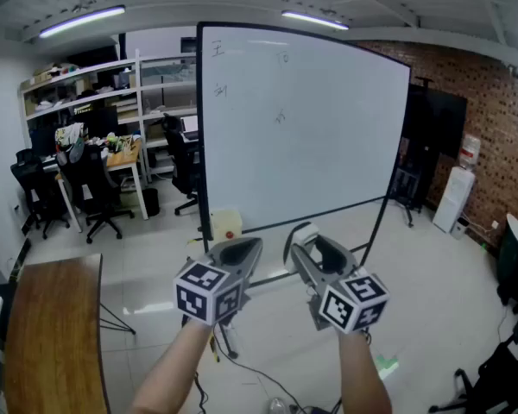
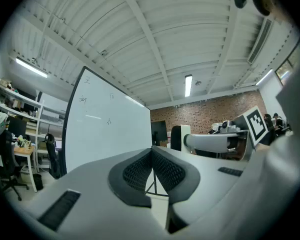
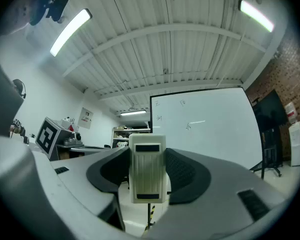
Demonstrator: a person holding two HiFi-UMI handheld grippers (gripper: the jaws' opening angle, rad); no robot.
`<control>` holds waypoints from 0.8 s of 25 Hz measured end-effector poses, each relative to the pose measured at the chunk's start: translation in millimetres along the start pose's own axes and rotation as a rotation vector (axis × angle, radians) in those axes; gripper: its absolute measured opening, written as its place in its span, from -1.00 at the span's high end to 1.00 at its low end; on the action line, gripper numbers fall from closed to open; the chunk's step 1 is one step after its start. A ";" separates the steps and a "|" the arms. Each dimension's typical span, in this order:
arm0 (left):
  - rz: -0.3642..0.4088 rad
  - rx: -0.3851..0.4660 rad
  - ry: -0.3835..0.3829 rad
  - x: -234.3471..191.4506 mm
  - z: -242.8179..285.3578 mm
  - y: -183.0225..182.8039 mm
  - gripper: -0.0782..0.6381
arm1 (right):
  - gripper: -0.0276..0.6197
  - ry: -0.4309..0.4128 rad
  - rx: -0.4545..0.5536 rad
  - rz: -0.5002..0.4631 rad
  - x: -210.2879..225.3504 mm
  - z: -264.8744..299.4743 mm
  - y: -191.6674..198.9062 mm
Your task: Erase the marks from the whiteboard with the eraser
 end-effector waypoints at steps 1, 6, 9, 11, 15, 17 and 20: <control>0.002 0.002 -0.002 -1.3 2.7 0.1 0.78 | 0.20 -0.007 0.004 -0.001 2.1 2.3 0.6; -0.001 0.006 -0.012 -10.2 25.9 2.0 0.78 | 0.20 -0.012 0.001 -0.003 22.5 15.4 2.1; 0.002 0.006 -0.019 -20.4 52.8 3.2 0.78 | 0.20 -0.020 0.006 0.002 48.0 32.4 2.1; 0.003 0.008 -0.031 -29.7 73.3 3.6 0.78 | 0.20 -0.033 0.015 0.005 65.9 45.9 1.0; -0.001 0.013 -0.059 -41.5 112.7 1.9 0.78 | 0.20 -0.064 0.021 0.009 100.8 67.2 -2.8; -0.003 0.013 -0.074 -46.0 131.2 0.0 0.78 | 0.20 -0.085 0.024 0.013 119.7 78.1 -3.8; -0.001 0.009 -0.094 -54.7 155.1 -1.1 0.78 | 0.20 -0.111 0.029 0.020 143.3 95.8 -4.9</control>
Point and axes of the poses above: the fingertips, and each gripper's own axes: z forward along the fingers, x to its right, y out of its underside, the point moved 2 cm from there along -z, backward along the fingers, and after that the axes turned 4 degrees about -y, right-handed, at the moved point
